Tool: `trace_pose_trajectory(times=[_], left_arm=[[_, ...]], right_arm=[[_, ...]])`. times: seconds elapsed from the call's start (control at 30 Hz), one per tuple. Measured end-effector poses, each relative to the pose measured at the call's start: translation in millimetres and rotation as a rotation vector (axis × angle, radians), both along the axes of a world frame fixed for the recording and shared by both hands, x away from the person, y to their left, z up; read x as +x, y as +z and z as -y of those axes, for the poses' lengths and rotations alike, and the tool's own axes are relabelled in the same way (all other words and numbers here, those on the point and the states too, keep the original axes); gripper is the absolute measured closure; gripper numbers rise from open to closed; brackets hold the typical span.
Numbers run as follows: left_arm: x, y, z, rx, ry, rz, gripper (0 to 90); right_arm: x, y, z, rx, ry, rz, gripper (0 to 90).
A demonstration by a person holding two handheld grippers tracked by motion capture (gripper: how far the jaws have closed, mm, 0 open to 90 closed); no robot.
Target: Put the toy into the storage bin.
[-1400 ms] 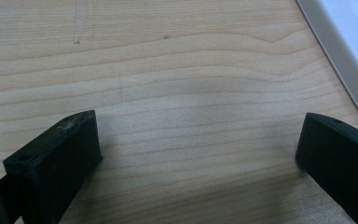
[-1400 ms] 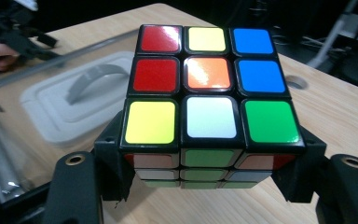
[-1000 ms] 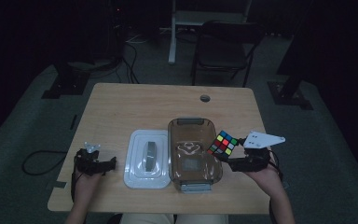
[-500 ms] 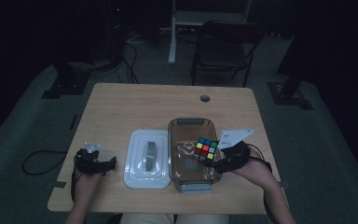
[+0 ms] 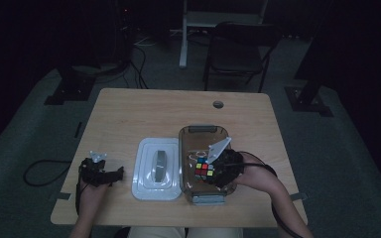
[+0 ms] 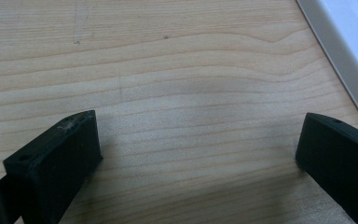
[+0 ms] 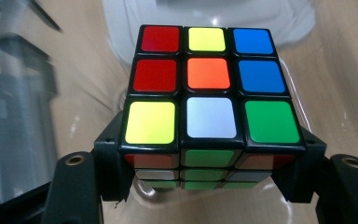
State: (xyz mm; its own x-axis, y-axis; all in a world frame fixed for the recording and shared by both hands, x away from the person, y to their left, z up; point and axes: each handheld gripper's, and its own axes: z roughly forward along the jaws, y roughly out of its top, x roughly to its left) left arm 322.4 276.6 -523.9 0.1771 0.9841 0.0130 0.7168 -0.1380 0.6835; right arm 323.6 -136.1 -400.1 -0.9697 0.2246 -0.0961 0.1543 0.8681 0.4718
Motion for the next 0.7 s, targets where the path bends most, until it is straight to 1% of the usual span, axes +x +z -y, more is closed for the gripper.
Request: trace_pose_trajectory(times=[0.17, 0.3, 0.33, 0.37, 0.43, 0.47, 0.53, 0.57, 0.67, 0.7], left_arm=[[0.0, 0.0, 0.0, 0.0, 0.0, 0.0, 0.5], [0.0, 0.1, 0.0, 0.0, 0.0, -0.001, 0.5], [0.0, 0.1, 0.0, 0.0, 0.0, -0.001, 0.5], [0.0, 0.0, 0.0, 0.0, 0.0, -0.001, 0.5], [0.0, 0.1, -0.1, 0.0, -0.001, -0.001, 0.6], [0.0, 0.0, -0.1, 0.0, 0.0, -0.001, 0.5], [0.0, 0.0, -0.1, 0.0, 0.0, -0.001, 0.5], [0.0, 0.1, -0.1, 0.0, -0.001, -0.001, 0.5], [0.0, 0.1, -0.1, 0.001, -0.001, -0.001, 0.5], [0.0, 0.1, -0.1, 0.001, -0.001, -0.001, 0.5]], right_arm=[[7.7, -5.9, -13.5, -0.095, 0.01, -0.04, 33.9], [12.5, -12.8, -24.8, -0.178, 0.002, -0.04, 33.9], [12.5, -12.8, -24.8, -0.178, 0.002, -0.04, 33.9], [14.3, -16.7, -29.3, -0.209, 0.009, -0.048, 33.9], [14.3, -17.5, -30.4, -0.213, 0.012, -0.048, 33.9], [15.0, -18.4, -31.8, -0.201, 0.021, -0.066, 33.9], [14.6, -18.8, -32.4, -0.206, 0.026, -0.065, 33.9], [14.4, -20.0, -33.5, -0.225, 0.031, -0.071, 33.9], [14.6, -23.2, -34.9, -0.258, 0.04, -0.086, 33.9], [14.6, -23.2, -34.9, -0.258, 0.04, -0.086, 33.9]])
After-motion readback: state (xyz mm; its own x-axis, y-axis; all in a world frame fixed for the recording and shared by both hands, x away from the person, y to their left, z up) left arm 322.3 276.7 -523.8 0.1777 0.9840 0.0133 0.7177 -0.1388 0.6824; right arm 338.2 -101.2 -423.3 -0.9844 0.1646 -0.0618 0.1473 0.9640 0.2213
